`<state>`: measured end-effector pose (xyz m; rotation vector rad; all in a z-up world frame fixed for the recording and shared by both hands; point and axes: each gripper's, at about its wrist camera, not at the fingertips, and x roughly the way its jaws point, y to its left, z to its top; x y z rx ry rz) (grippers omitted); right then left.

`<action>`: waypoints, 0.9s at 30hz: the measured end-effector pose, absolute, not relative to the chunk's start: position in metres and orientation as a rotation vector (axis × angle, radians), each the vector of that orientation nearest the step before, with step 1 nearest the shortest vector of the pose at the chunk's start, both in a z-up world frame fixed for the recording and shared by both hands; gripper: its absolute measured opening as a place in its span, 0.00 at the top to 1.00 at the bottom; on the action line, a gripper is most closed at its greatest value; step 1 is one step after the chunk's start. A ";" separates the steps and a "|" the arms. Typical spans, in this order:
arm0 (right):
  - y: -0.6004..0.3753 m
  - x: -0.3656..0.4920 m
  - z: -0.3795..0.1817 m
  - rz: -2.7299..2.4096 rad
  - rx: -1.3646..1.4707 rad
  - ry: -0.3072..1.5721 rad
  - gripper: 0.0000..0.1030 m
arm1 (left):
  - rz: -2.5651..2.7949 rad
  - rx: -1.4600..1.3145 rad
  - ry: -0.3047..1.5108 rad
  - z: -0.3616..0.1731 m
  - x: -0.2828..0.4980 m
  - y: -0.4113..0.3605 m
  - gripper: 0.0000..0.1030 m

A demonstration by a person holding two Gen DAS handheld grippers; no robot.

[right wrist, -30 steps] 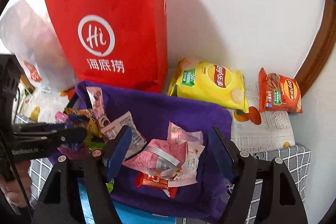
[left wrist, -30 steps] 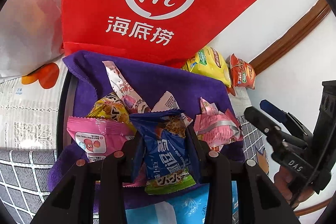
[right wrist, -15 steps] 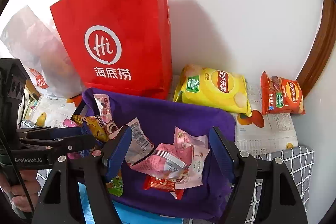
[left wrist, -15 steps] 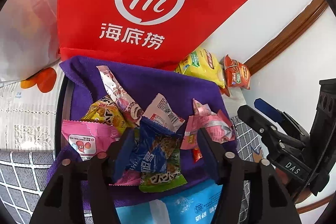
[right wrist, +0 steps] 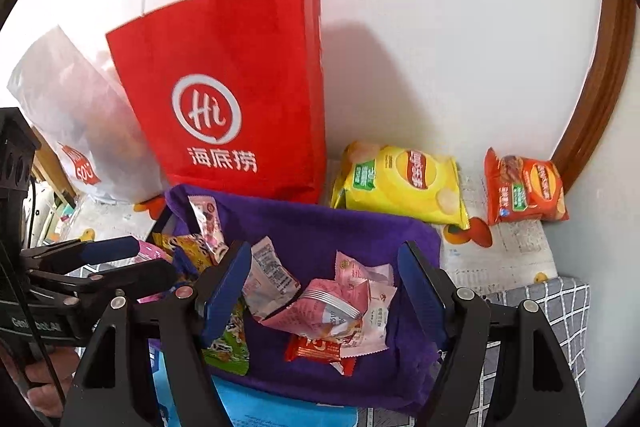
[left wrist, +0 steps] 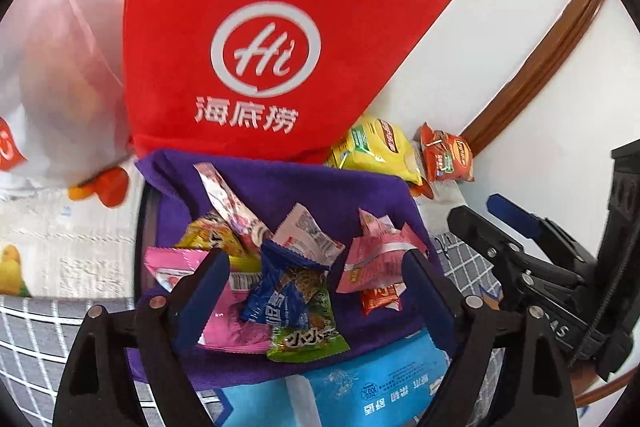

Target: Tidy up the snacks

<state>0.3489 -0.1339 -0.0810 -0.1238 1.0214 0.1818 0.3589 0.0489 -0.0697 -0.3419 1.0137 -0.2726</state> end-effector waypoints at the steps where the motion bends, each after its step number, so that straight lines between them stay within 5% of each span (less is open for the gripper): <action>1: -0.134 0.347 -0.079 0.186 -0.122 1.015 0.27 | -0.271 -0.336 1.004 -0.065 0.357 0.049 0.13; 16: -0.148 0.263 -0.044 0.127 -0.130 1.012 0.27 | -0.341 -0.354 0.960 -0.027 0.324 0.045 0.09; 27: -0.157 0.192 -0.011 0.140 -0.076 0.971 0.27 | -0.299 -0.256 0.864 0.001 0.223 0.039 0.09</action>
